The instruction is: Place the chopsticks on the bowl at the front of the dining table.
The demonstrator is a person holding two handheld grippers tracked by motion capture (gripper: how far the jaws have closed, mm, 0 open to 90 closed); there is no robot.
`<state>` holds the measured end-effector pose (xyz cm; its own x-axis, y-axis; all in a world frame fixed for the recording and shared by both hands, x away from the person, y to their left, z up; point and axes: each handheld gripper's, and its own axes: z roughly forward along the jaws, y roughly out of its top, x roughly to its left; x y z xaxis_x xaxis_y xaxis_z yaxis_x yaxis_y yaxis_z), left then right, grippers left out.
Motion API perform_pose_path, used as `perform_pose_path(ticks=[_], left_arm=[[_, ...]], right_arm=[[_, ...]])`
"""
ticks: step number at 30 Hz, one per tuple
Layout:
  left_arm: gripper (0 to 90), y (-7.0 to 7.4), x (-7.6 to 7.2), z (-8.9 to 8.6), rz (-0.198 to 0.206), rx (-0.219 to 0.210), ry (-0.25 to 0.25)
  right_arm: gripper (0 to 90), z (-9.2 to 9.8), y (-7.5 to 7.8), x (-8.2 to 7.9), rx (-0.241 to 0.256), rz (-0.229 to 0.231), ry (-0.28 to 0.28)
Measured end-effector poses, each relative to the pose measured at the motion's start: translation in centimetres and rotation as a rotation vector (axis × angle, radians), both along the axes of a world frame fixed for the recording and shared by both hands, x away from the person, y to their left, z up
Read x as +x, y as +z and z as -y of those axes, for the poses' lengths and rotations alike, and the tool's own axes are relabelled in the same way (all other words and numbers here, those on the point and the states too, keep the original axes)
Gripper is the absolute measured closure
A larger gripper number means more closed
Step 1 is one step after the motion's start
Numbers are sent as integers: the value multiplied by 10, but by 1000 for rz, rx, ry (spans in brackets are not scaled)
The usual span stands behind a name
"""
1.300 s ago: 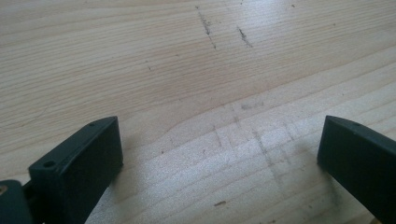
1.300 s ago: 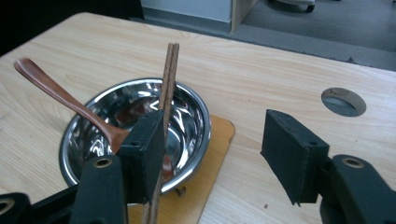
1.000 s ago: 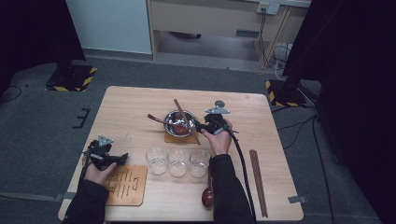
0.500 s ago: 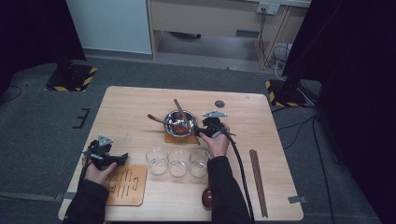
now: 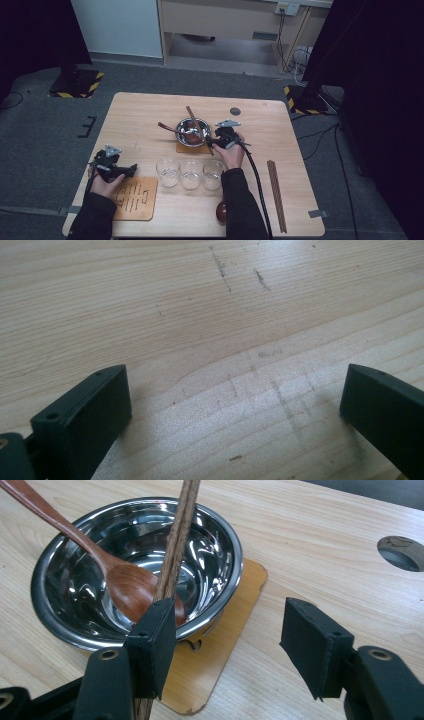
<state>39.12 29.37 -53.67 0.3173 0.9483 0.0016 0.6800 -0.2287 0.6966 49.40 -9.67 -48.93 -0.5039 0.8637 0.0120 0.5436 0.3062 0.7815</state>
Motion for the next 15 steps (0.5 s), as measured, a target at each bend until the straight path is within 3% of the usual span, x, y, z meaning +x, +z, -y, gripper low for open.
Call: perform_pose_path(ticks=[15], left_arm=[[0, 0, 0, 0, 0, 0, 0]], right_arm=[[388, -15, -2, -7, 6, 15, 50]])
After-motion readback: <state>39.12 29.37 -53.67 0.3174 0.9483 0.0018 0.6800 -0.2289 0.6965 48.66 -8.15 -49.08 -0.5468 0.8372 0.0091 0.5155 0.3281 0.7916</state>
